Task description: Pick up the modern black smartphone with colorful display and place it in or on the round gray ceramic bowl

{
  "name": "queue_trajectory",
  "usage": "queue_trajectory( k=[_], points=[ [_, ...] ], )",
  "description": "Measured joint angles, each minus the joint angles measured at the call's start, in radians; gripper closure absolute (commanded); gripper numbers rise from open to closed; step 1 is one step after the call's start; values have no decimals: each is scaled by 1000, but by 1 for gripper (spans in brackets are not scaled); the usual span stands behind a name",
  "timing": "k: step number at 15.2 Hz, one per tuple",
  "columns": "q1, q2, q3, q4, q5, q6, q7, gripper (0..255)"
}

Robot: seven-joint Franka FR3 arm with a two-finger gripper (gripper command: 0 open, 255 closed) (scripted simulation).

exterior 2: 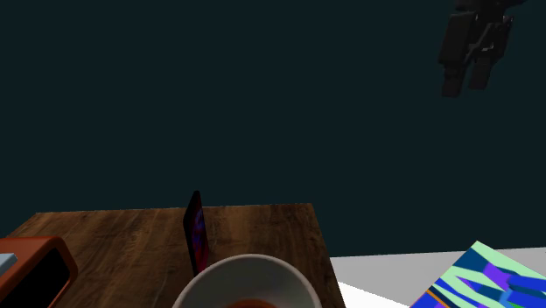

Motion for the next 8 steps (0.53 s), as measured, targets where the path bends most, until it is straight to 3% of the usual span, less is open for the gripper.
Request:
queue_trajectory(
  k=[8],
  points=[
    [73, 160, 68, 49, 43, 121, -14, 0]
  ],
)
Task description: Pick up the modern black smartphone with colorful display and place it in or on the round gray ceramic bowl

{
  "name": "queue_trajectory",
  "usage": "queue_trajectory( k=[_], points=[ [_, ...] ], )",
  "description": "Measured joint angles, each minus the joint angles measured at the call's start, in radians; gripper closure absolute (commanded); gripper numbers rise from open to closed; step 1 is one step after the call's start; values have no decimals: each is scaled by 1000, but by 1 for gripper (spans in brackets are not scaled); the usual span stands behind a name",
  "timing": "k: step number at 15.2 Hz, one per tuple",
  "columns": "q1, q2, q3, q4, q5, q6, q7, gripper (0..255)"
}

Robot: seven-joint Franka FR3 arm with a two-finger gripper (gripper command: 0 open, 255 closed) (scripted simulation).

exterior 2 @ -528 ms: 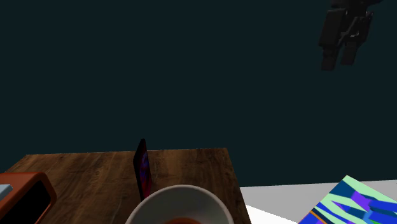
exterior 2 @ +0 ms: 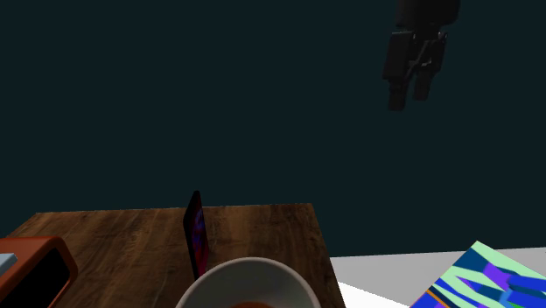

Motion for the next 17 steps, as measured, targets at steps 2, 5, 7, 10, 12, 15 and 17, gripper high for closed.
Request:
queue_trajectory(
  k=[2, 5, 7, 10, 12, 15, 17],
  points=[
    [22, 52, 23, 17, 10, 39, -5, 0],
    [55, 130, 61, 50, 24, 90, -8, 0],
    [76, 178, 86, 71, 30, 122, -10, 0],
    [102, 259, 120, 105, 31, 175, -19, 0],
    [118, 317, 141, 148, 27, 195, -24, 0],
    [144, 410, 180, 219, 16, 222, -20, 0],
    [161, 460, 203, 249, 6, 245, -21, 0]
  ],
)
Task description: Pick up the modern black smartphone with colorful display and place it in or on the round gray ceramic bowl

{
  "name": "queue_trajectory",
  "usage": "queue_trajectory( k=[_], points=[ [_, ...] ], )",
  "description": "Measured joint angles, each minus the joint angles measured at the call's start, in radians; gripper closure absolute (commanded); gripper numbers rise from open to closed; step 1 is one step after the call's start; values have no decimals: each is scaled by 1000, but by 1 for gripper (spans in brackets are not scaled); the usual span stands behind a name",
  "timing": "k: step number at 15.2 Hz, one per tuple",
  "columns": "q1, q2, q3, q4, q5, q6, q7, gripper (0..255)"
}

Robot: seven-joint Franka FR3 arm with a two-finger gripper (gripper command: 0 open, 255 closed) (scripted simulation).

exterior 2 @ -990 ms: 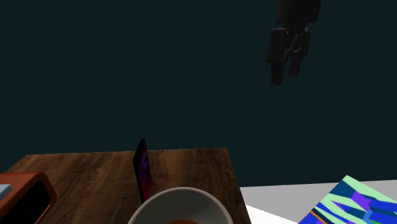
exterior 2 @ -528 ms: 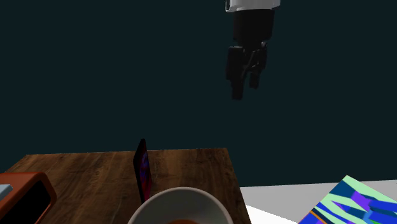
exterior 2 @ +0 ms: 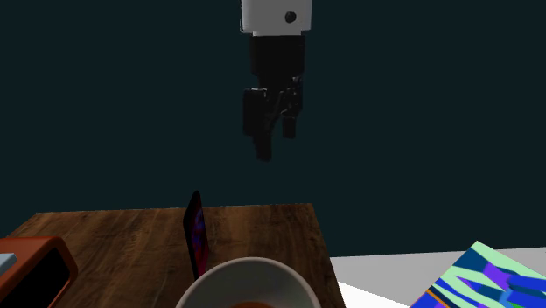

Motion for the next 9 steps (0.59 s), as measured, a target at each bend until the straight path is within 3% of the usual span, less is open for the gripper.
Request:
queue_trajectory(
  k=[9],
  points=[
    [89, 265, 96, 210, -92, 57, 22, 0]
  ],
)
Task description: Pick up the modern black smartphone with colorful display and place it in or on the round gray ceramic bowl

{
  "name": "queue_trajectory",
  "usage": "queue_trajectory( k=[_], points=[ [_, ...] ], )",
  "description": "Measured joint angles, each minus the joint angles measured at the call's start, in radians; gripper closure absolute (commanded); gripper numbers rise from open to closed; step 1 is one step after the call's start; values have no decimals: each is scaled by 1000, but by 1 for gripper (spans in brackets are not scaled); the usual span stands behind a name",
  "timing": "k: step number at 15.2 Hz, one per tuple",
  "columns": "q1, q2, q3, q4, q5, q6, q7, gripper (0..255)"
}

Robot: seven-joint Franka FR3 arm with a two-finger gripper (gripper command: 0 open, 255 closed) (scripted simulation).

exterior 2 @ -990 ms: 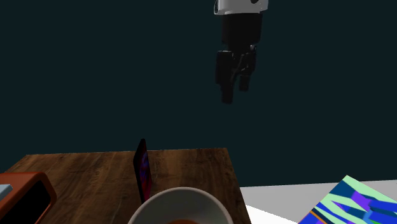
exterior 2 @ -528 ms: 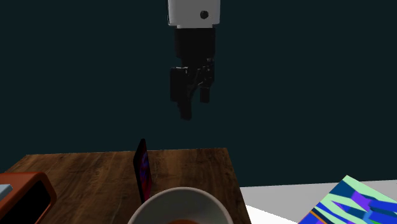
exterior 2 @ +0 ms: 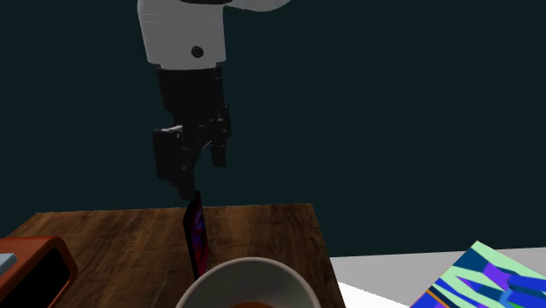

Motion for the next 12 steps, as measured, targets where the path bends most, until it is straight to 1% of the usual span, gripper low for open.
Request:
queue_trajectory(
  k=[2, 3, 9, 12],
  points=[
    [18, 37, 13, 29, -18, 7, 3, 0],
    [23, 48, 15, 26, -23, 20, 7, 0],
    [30, 86, 14, -6, -43, 88, 19, 0],
    [29, 88, 13, -13, -44, 97, 19, 0]
  ],
)
